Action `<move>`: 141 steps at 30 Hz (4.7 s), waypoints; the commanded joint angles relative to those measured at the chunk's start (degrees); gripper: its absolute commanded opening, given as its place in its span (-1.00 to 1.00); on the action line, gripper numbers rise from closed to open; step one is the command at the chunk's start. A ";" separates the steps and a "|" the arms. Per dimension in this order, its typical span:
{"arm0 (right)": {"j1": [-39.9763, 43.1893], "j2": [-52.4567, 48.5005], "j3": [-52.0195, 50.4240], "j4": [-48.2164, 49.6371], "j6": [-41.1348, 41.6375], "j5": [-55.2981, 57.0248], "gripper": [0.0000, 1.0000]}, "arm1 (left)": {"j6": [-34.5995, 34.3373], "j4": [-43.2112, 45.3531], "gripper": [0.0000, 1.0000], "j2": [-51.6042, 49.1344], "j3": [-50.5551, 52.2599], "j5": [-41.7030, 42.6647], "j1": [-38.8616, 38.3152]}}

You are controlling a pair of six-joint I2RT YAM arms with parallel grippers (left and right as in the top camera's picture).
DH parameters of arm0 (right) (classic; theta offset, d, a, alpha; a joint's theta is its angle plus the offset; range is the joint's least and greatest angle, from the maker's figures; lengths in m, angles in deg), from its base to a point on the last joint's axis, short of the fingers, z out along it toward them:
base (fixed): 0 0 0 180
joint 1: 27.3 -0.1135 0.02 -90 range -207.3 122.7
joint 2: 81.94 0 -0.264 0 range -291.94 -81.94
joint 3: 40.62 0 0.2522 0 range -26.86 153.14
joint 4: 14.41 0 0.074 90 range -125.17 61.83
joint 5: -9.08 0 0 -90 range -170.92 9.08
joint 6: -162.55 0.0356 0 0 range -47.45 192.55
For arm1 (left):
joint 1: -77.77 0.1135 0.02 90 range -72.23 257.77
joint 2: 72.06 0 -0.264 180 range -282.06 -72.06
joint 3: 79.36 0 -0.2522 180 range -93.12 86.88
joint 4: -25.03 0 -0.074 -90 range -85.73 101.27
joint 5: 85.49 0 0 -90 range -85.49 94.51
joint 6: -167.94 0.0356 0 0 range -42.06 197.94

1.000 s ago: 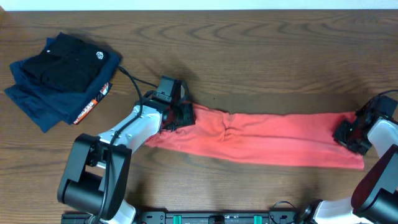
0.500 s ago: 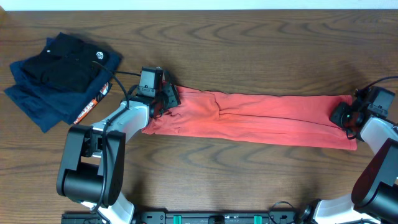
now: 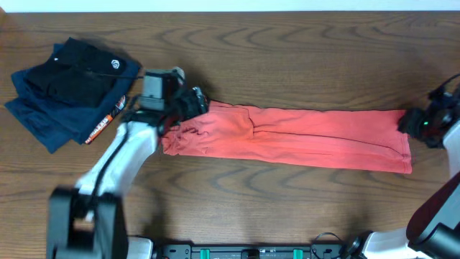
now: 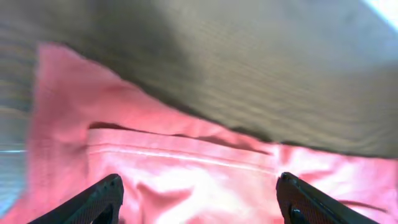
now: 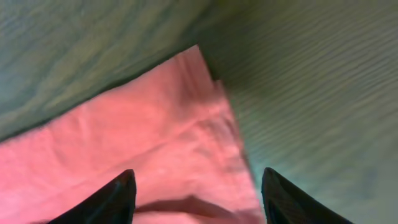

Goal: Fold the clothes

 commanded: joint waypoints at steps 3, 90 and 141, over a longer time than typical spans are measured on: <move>2.34 -2.12 -0.28 -1.68 -8.85 2.27 0.29 | 1.70 -6.32 0.61 6.82 -1.36 1.42 1.92; -42.73 -6.45 16.65 -30.03 19.37 7.63 -0.89 | 5.16 -23.78 0.61 6.84 -1.33 0.76 1.92; -40.13 -6.45 -0.63 -12.39 24.72 6.54 -0.38 | 5.16 -24.63 0.61 6.84 -1.33 0.76 1.90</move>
